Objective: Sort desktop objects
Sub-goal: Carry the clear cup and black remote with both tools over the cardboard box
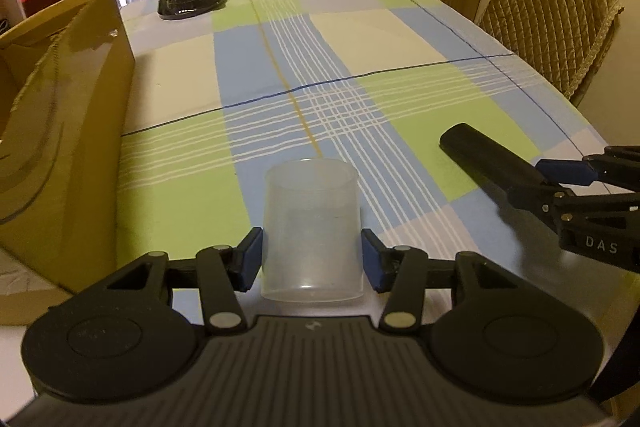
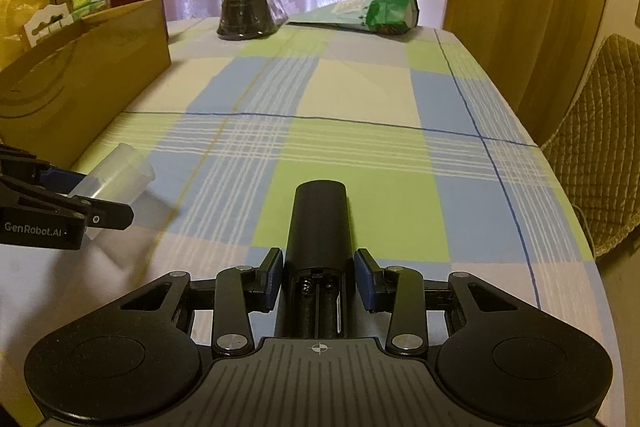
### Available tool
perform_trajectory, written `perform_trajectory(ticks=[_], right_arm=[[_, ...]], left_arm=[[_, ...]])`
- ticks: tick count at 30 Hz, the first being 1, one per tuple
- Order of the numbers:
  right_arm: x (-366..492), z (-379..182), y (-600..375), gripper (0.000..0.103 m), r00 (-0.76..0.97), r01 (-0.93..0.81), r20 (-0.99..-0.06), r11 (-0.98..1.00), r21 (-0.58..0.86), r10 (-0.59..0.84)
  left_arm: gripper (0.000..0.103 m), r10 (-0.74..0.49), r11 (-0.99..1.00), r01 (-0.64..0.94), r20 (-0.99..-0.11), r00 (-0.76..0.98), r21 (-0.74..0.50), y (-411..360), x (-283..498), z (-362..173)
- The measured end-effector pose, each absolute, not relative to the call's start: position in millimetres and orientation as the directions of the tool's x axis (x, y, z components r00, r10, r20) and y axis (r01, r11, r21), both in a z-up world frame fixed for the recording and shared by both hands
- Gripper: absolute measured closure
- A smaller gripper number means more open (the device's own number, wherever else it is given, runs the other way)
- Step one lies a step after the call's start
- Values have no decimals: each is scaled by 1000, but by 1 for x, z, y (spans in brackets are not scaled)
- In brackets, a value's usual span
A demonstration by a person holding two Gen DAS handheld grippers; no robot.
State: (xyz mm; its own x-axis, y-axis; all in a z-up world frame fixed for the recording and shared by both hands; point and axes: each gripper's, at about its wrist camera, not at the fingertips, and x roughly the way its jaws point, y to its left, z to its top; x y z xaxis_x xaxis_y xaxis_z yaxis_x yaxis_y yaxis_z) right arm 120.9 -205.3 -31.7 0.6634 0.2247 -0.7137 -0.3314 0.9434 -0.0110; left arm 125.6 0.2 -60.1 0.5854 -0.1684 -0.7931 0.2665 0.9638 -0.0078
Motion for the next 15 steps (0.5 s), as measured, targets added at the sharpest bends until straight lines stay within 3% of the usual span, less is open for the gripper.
perform_trajectory(ticks=[15], right_arm=[[107,8,-184,66,702,-382,-660,923,-32,268]], left_arm=[[57,-158,975,222,-744,649,-14,21,98,-18]])
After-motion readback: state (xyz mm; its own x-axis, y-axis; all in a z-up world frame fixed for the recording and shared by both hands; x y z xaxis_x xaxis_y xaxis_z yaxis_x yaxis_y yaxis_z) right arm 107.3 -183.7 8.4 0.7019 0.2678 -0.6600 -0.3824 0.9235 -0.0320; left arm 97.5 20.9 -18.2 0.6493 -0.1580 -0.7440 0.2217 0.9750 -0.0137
